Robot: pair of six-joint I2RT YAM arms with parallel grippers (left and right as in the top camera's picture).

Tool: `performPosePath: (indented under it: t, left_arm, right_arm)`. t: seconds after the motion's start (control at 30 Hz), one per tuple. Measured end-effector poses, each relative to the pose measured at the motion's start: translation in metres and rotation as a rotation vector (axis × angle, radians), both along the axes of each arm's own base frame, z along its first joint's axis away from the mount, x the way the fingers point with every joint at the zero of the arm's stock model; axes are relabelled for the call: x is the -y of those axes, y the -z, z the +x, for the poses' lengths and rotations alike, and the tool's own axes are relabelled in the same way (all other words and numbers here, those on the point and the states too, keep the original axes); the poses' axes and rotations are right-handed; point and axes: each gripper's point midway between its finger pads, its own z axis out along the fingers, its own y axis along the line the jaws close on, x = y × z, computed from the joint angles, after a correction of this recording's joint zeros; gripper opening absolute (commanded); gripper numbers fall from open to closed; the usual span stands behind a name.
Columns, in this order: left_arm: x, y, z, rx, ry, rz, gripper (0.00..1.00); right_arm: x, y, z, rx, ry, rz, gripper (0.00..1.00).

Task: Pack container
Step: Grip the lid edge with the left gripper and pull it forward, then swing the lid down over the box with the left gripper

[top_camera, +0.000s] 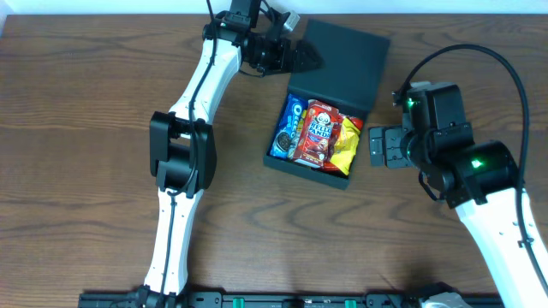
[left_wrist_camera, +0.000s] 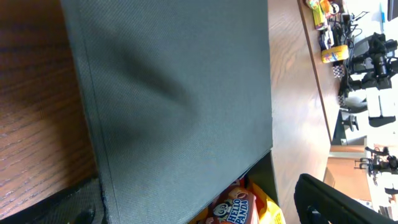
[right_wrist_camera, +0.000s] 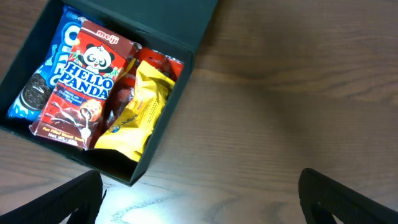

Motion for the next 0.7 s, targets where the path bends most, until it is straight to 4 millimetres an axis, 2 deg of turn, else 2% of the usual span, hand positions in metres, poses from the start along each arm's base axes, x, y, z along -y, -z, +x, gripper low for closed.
performPosePath:
  t: [0.17,0.23,0.43,0.5,0.6,0.7]
  left_arm:
    - [-0.003,-0.015,-0.001,0.050,0.008,0.015,0.96]
    - [-0.004,-0.032,-0.004,0.088,0.019,0.010,0.96]
    - [-0.007,-0.101,-0.021,0.222,0.050,-0.008,0.96]
    - [-0.008,-0.116,-0.025,0.252,0.054,-0.013,0.95]
    - [-0.010,-0.118,-0.026,0.258,0.045,0.007,0.95]
    - [-0.016,-0.104,-0.018,0.246,0.003,0.067,0.95]
  right_arm:
    - [0.001,0.000,0.000,0.001,0.002,-0.003,0.99]
    - [0.001,0.000,0.000,0.001,0.002,-0.004,0.99]
    - [0.001,0.000,0.000,0.003,0.004,-0.005,0.99]
    - [0.001,0.000,0.000,0.002,0.004,-0.005,0.99]
    - [0.001,0.000,0.000,0.000,0.004,-0.006,0.99]
    - [0.001,0.000,-0.001,-0.002,0.003,-0.007,0.99]
